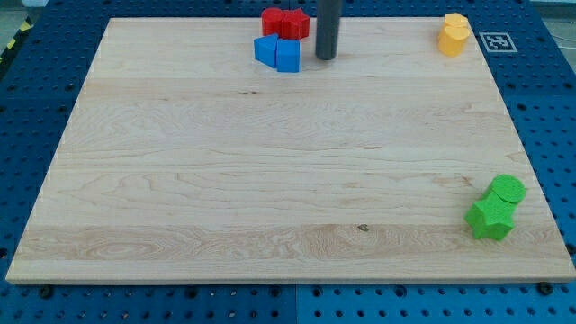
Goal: Move the red star close to the blue cube
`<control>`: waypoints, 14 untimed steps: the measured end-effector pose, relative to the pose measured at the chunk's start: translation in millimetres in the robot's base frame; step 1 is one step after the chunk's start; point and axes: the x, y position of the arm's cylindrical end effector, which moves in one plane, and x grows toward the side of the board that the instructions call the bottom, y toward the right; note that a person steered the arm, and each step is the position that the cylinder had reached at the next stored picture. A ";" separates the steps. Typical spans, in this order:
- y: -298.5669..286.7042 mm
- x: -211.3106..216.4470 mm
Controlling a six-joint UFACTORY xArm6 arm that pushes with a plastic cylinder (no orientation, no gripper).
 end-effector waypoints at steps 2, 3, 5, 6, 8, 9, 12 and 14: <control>-2.3 -74.5; -21.3 -81.1; -44.4 -80.6; -52.1 -79.5; -71.3 -80.4; -62.5 -80.3; -26.7 -63.3; -56.0 -80.2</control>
